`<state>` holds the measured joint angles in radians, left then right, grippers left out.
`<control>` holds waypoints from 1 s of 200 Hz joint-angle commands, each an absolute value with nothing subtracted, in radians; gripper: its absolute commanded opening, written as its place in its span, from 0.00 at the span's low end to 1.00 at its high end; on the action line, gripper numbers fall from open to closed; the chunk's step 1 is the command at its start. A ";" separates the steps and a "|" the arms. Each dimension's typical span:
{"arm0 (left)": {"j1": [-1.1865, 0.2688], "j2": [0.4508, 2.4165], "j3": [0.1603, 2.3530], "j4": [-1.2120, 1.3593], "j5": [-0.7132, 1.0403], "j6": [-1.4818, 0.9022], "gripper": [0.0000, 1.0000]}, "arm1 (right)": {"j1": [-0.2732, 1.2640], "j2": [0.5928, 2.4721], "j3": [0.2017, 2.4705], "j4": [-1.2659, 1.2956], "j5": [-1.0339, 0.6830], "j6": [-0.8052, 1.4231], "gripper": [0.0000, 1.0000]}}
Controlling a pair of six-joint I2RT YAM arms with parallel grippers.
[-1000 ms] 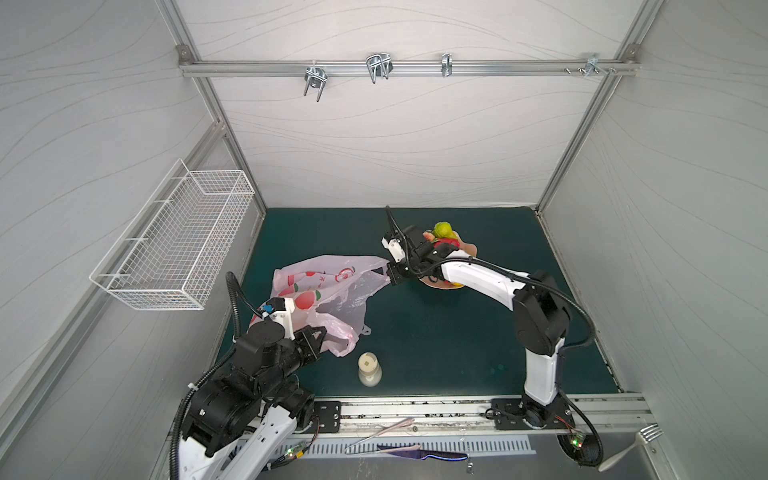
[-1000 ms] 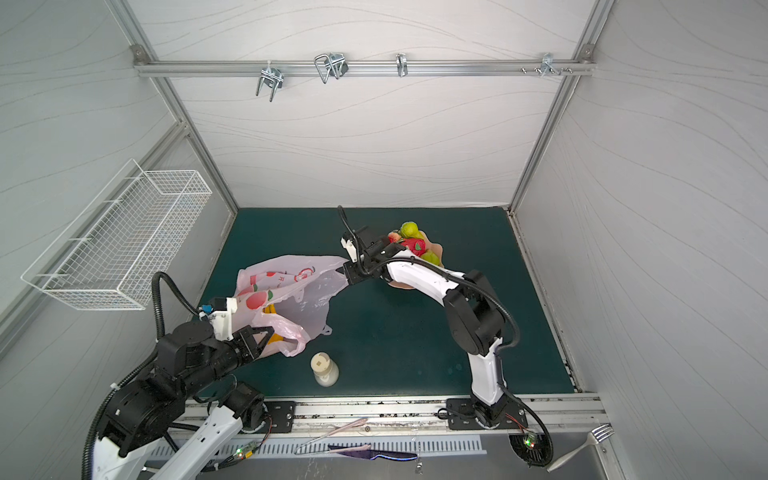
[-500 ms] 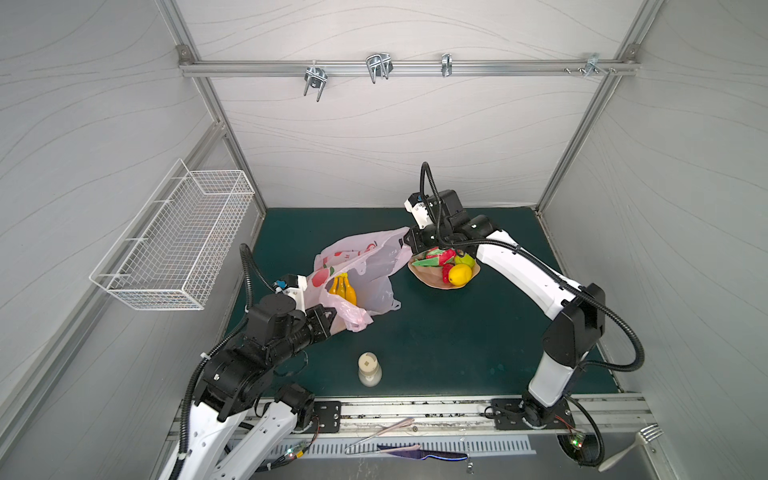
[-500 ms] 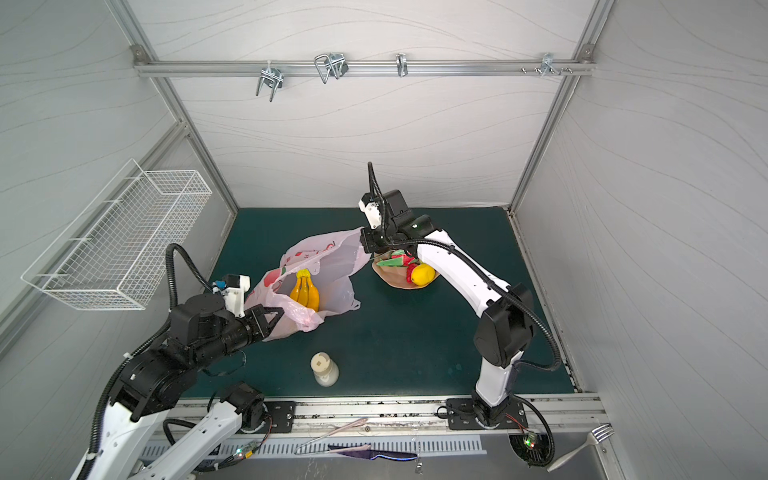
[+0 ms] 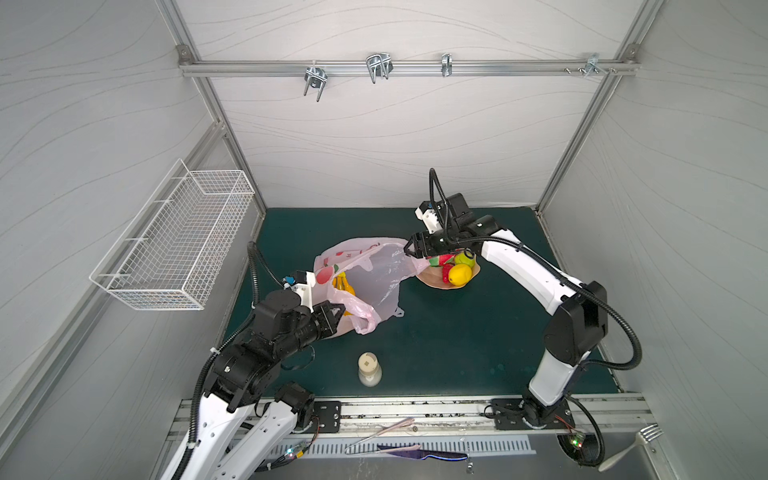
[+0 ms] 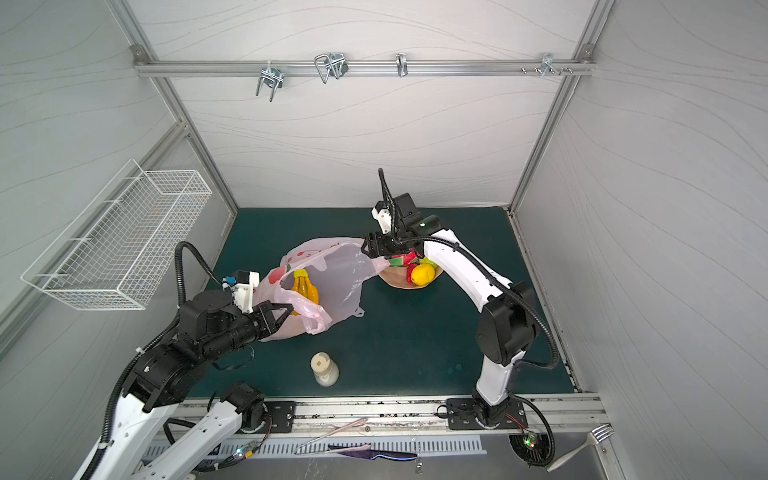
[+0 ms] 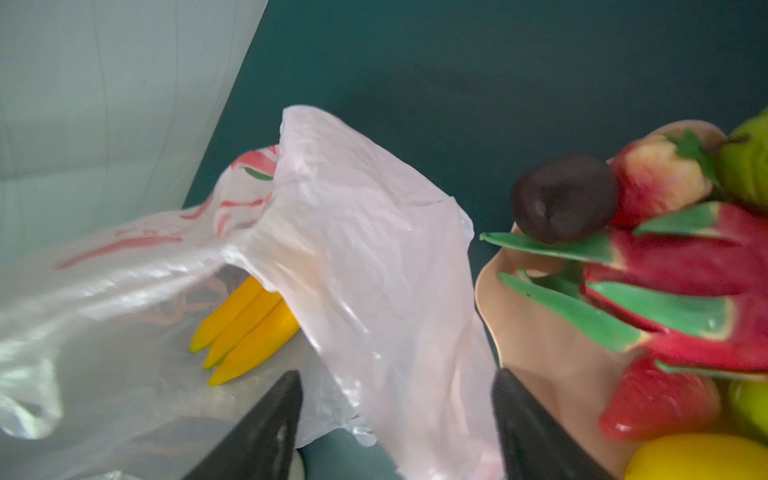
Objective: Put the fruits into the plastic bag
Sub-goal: 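Withdraw the right gripper from the bag back toward the fruit bowl, then lower the right gripper onto the yellow lemon in the bowl and grasp it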
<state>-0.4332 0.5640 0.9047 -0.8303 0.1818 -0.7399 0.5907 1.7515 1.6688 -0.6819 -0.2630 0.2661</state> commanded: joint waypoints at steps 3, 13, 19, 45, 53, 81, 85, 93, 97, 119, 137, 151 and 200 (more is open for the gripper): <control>-0.434 0.560 0.911 -0.756 0.209 -0.753 0.00 | 0.533 1.650 1.667 -0.790 -0.306 0.315 0.99; -0.434 0.559 0.911 -0.757 0.209 -0.752 0.00 | 0.507 1.621 1.659 -0.822 -0.302 0.328 0.99; -0.434 0.558 0.909 -0.755 0.210 -0.752 0.00 | 0.491 1.603 1.651 -0.840 -0.299 0.336 0.99; -0.434 0.557 0.898 -0.743 0.225 -0.753 0.00 | 0.415 1.542 1.632 -0.940 -0.253 0.344 0.99; -0.434 0.557 0.895 -0.741 0.228 -0.751 0.00 | 0.392 1.536 1.631 -0.988 -0.223 0.336 0.99; -0.433 0.555 0.888 -0.727 0.242 -0.752 0.00 | 0.295 1.525 1.571 -1.086 -0.185 0.310 0.99; -0.434 0.555 0.888 -0.725 0.242 -0.751 0.00 | 0.284 1.525 1.556 -1.090 -0.189 0.311 0.99; -0.434 0.553 0.888 -0.723 0.245 -0.749 0.00 | 0.266 1.527 1.530 -1.094 -0.204 0.308 0.99; -0.434 0.554 0.887 -0.722 0.245 -0.747 0.00 | 0.262 1.533 1.520 -1.095 -0.211 0.309 0.99; -0.434 0.558 0.885 -0.720 0.254 -0.740 0.00 | 0.261 1.570 1.484 -1.077 -0.219 0.306 0.97; -0.434 0.569 0.893 -0.721 0.261 -0.733 0.00 | 0.267 1.617 1.483 -1.073 -0.205 0.302 0.95; -0.434 0.575 0.899 -0.725 0.262 -0.727 0.00 | 0.281 1.658 1.495 -1.073 -0.195 0.299 0.93; -0.434 0.586 0.911 -0.729 0.260 -0.721 0.00 | 0.342 1.786 1.550 -1.072 -0.111 0.295 0.92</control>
<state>-0.4332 0.5808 0.8841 -0.7750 0.2516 -0.7345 0.3149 1.7370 1.5124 -1.0386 -0.1604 0.3126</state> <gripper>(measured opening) 0.048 0.924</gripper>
